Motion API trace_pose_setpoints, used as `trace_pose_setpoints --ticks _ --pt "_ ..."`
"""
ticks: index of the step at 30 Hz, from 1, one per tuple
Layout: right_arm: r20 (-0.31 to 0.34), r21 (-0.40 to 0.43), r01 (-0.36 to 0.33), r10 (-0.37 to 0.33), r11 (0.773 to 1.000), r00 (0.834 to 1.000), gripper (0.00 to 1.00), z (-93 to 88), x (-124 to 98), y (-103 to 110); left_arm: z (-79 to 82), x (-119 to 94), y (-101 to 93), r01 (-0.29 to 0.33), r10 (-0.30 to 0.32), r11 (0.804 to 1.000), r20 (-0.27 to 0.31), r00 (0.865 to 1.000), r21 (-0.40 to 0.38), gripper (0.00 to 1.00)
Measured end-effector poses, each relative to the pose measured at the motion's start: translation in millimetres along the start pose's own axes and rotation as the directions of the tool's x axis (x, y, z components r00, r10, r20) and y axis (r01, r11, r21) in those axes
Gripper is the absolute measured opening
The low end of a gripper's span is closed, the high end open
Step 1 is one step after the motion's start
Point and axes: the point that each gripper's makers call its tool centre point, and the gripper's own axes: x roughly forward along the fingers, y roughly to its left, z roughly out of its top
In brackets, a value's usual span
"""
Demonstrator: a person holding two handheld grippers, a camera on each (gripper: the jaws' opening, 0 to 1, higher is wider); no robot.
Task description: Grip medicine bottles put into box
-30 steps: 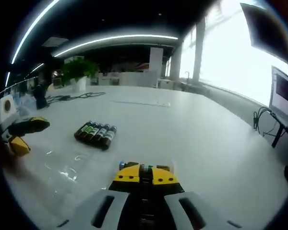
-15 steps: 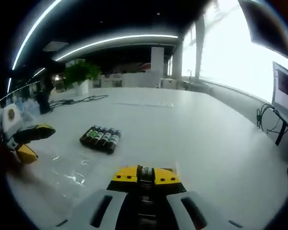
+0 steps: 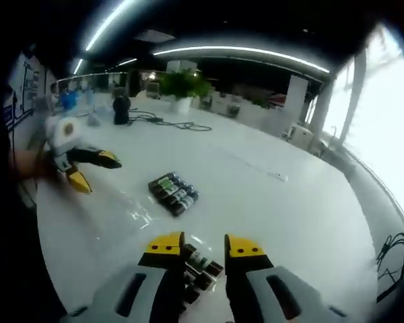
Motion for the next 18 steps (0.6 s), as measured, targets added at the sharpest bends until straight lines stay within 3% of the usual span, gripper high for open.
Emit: trace_pose_setpoints --ticks 4,6,9,11,12,14,16,18 --pt "-0.034 -0.188 -0.115 0.11 0.975 0.993 0.25 6.2 -2 11 -0.7 0 0.4 -0.006 0.006 1.0 -0.004 1.0 0.004 0.4" --pt "-0.07 -0.304 -0.175 0.161 0.937 0.984 0.26 7.3 -3 17 -1.2 0 0.1 -0.007 0.007 1.0 -0.007 1.0 0.008 0.4" --pt "-0.133 -0.435 -0.263 0.227 0.861 0.965 0.27 7.0 -3 24 -1.2 0 0.8 -0.016 0.016 1.0 -0.008 1.0 0.013 0.4" --pt "-0.183 -0.453 -0.317 0.261 0.833 0.948 0.27 4.4 -3 28 -0.3 0 0.9 -0.023 0.024 1.0 -0.006 1.0 0.014 0.4" --pt "-0.213 -0.479 -0.352 0.282 0.804 0.935 0.27 3.1 -2 31 -0.1 0 1.6 -0.027 0.027 1.0 -0.006 1.0 0.015 0.4" --pt "-0.245 -0.495 -0.378 0.291 0.783 0.925 0.27 1.3 0 33 0.1 0 2.6 -0.033 0.033 0.999 -0.005 0.999 0.015 0.4" --pt "-0.291 -0.502 -0.43 0.321 0.751 0.901 0.28 -3.4 0 39 0.2 0 3.2 -0.036 0.037 0.999 -0.005 0.999 0.016 0.4" --pt "-0.327 -0.481 -0.475 0.352 0.737 0.877 0.29 -9.5 0 46 0.2 0 3.5 -0.039 0.039 0.999 -0.005 0.999 0.016 0.4"
